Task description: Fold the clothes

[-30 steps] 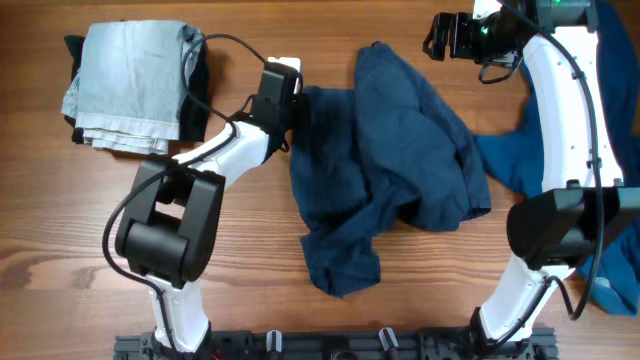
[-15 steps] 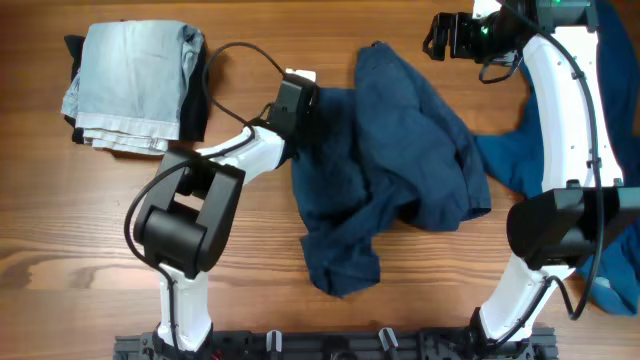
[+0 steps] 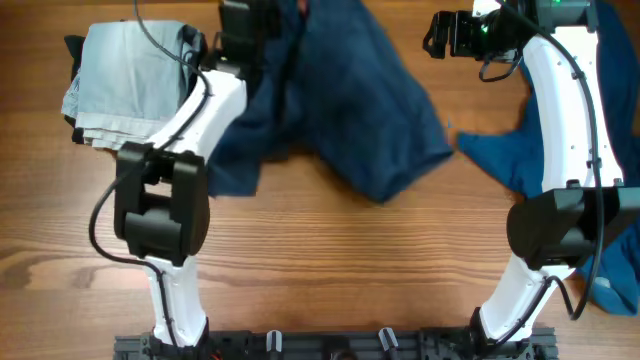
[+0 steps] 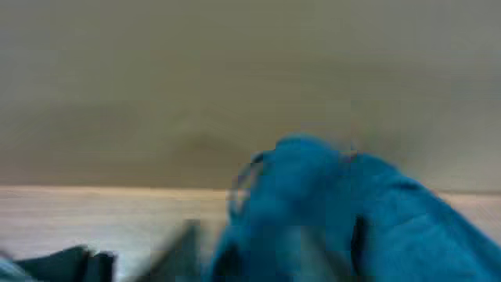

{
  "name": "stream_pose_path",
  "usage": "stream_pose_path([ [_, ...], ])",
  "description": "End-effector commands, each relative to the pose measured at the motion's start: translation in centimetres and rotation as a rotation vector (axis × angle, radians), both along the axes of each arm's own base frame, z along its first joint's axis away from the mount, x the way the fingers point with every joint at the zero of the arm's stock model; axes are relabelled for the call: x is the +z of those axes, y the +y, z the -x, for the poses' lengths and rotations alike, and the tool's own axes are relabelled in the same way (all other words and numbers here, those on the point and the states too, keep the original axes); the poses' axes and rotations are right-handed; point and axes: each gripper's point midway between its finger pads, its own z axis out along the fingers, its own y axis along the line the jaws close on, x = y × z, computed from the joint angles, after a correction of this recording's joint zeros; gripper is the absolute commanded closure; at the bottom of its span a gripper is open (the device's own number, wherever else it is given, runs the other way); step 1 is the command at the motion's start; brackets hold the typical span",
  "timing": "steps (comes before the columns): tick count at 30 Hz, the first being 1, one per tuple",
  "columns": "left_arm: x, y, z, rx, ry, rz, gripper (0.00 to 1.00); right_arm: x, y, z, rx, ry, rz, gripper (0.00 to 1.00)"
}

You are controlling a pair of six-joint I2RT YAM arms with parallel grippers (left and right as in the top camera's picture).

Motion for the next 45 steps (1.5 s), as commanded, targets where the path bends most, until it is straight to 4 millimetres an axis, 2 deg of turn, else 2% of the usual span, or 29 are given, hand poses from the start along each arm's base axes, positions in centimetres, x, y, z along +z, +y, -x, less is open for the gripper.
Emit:
stream_pose_path([
  [1, -3.5, -1.3, 2.2, -0.029, 0.167, -0.063, 0.0, 0.8, -0.2, 0.0, -0.01, -0.017, 0.012, 0.01],
  [4, -6.8, -1.9, 5.8, -0.056, 0.37, -0.122, 0.0, 0.4, -0.2, 0.8, -0.018, 0.022, 0.008, 0.01],
  [5, -7.3, -2.0, 7.3, -0.06, 0.432, -0.133, 0.0, -0.2, -0.2, 1.7, -0.02, 0.066, 0.009, 0.01],
  [7, -6.4, -2.2, 10.4, -0.05, 0.523, -0.113, 0.0, -1.2, -0.3, 3.7, -0.038, 0.166, 0.006, 0.01],
  [10, -3.7, -3.0, 15.6, -0.119, 0.653, 0.0, 0.0, -3.2, -0.4, 6.8, -0.039, 0.315, 0.013, 0.0],
  [11, -3.3, -3.2, 16.9, -0.142, 0.69, 0.013, 0.0, -4.2, -0.4, 7.7, -0.038, 0.362, 0.016, 0.0],
  [12, -3.2, -3.0, 19.3, -0.158, 0.766, 0.026, 0.03, -6.4, -0.4, 8.8, -0.036, 0.428, 0.02, 0.0],
  [13, -3.5, -2.6, 20.4, -0.139, 0.812, 0.03, 0.05, -7.7, -0.4, 9.3, -0.036, 0.459, 0.022, 0.01],
  [15, -4.0, -2.2, 21.5, -0.131, 0.863, 0.015, 0.19, -10.8, -0.4, 10.0, -0.036, 0.5, 0.024, 0.02],
  [16, -4.1, -2.1, 21.7, -0.129, 0.871, 0.013, 0.35, -13.3, -0.4, 10.3, -0.036, 0.507, 0.024, 0.04],
  [17, -4.0, -2.1, 21.5, -0.129, 0.864, 0.016, 0.44, -14.9, -0.4, 10.3, -0.036, 0.502, 0.024, 0.05],
  [19, -4.0, -2.2, 21.4, -0.131, 0.858, 0.017, 0.54, -17.5, -0.5, 9.8, -0.037, 0.459, 0.027, 0.08],
  [21, -3.9, -2.2, 21.3, -0.132, 0.852, 0.019, 0.57, -19.2, -1.1, 9.5, -0.052, 0.428, 0.062, 0.12],
  [23, -3.8, -2.3, 21.1, -0.133, 0.846, 0.02, 0.57, -21.2, -2.0, 9.6, -0.087, 0.406, 0.103, 0.24],
  [25, -3.8, -2.3, 21.1, -0.133, 0.845, 0.021, 0.57, -21.7, -2.7, 9.4, -0.112, 0.39, 0.139, 0.36],
  [27, -3.8, -2.4, 21.0, -0.134, 0.839, 0.023, 0.57, -21.6, -3.7, 9.0, -0.154, 0.373, 0.185, 0.67],
  [28, -3.8, -2.4, 20.9, -0.134, 0.837, 0.023, 0.57, -21.6, -4.1, 9.0, -0.183, 0.373, 0.203, 0.86],
  [29, -3.7, -2.4, 20.9, -0.134, 0.837, 0.023, 0.57, -21.5, -4.6, 9.2, -0.218, 0.379, 0.221, 0.96],
  [30, -3.7, -2.4, 20.9, -0.134, 0.836, 0.024, 0.58, -21.3, -4.7, 9.3, -0.235, 0.382, 0.224, 0.96],
  [32, -3.7, -2.4, 20.8, -0.135, 0.832, 0.025, 0.6, -19.5, -5.0, 9.7, -0.282, 0.373, 0.223, 0.96],
  [35, -3.6, -2.6, 20.7, -0.134, 0.826, 0.039, 0.67, -13.7, -7.6, 10.4, -0.411, 0.312, 0.255, 0.96],
  [36, -3.6, -2.6, 20.7, -0.129, 0.827, 0.045, 0.71, -11.9, -8.7, 10.4, -0.438, 0.28, 0.246, 0.91],
  [37, -3.6, -2.6, 20.7, -0.128, 0.829, 0.044, 0.77, -11.2, -9.2, 10.4, -0.446, 0.269, 0.24, 0.46],
  [38, -3.7, -2.5, 20.9, -0.125, 0.836, 0.041, 0.84, -10.9, -9.0, 10.6, -0.415, 0.278, 0.212, 0.2],
  [39, -3.8, -2.1, 21.1, -0.113, 0.847, 0.032, 0.88, -10.6, -8.0, 11.0, -0.357, 0.301, 0.153, 0.05],
  [40, -4.0, -1.2, 21.4, -0.091, 0.867, 0.024, 0.9, -10.4, -7.2, 11.2, -0.323, 0.317, 0.12, 0.02],
  [43, -4.3, 2.2, 23.0, -0.021, 0.966, 0.078, 0.93, -8.8, -4.6, 11.6, -0.197, 0.326, 0.028, 0.01],
  [45, -4.5, 4.4, 24.3, 0.025, 1.03, 0.091, 0.89, -8.6, -4.4, 11.3, -0.184, 0.308, 0.021, 0.01],
])
